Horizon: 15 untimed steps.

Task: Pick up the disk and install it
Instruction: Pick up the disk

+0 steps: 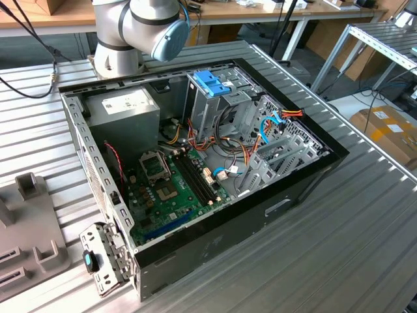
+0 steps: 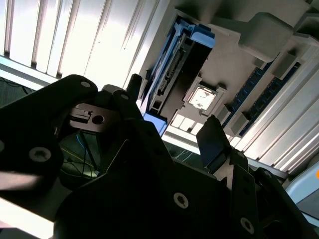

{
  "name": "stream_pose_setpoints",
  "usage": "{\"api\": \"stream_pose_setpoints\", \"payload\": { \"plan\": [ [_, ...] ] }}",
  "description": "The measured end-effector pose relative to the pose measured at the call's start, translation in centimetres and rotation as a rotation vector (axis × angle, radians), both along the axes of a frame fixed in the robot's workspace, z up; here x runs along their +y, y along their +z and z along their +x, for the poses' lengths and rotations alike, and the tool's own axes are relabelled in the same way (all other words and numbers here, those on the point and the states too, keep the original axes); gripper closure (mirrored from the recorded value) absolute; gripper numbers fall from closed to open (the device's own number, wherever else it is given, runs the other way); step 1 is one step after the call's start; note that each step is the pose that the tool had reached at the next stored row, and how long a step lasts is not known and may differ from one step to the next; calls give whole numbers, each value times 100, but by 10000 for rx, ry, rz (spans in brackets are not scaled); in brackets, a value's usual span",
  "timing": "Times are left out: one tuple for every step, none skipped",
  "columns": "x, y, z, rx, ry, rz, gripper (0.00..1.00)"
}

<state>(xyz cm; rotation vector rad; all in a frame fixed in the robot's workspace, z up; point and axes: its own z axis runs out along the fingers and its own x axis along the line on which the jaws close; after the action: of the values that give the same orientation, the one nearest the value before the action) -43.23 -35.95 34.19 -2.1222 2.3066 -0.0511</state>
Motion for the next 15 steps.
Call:
{"api": "stream_pose_setpoints", "payload": {
  "plan": [
    [0, 0, 0, 0, 0, 0, 28],
    [0, 0, 0, 0, 0, 1, 28],
    [0, 0, 0, 0, 0, 1, 28],
    [0, 0, 0, 0, 0, 1, 28],
    [0, 0, 0, 0, 0, 12, 28],
    [0, 0, 0, 0, 0, 23, 28],
    [0, 0, 0, 0, 0, 23, 28],
    [0, 0, 0, 0, 0, 23, 28],
    [0, 0, 0, 0, 0, 24, 28],
    [0, 0, 0, 0, 0, 24, 28],
    [0, 0, 0, 0, 0, 24, 28],
    [0, 0, 0, 0, 1, 24, 28],
    [0, 0, 0, 0, 7, 24, 28],
    [0, 0, 0, 0, 17, 24, 28],
    [0, 0, 0, 0, 39, 25, 28]
  ]
}}
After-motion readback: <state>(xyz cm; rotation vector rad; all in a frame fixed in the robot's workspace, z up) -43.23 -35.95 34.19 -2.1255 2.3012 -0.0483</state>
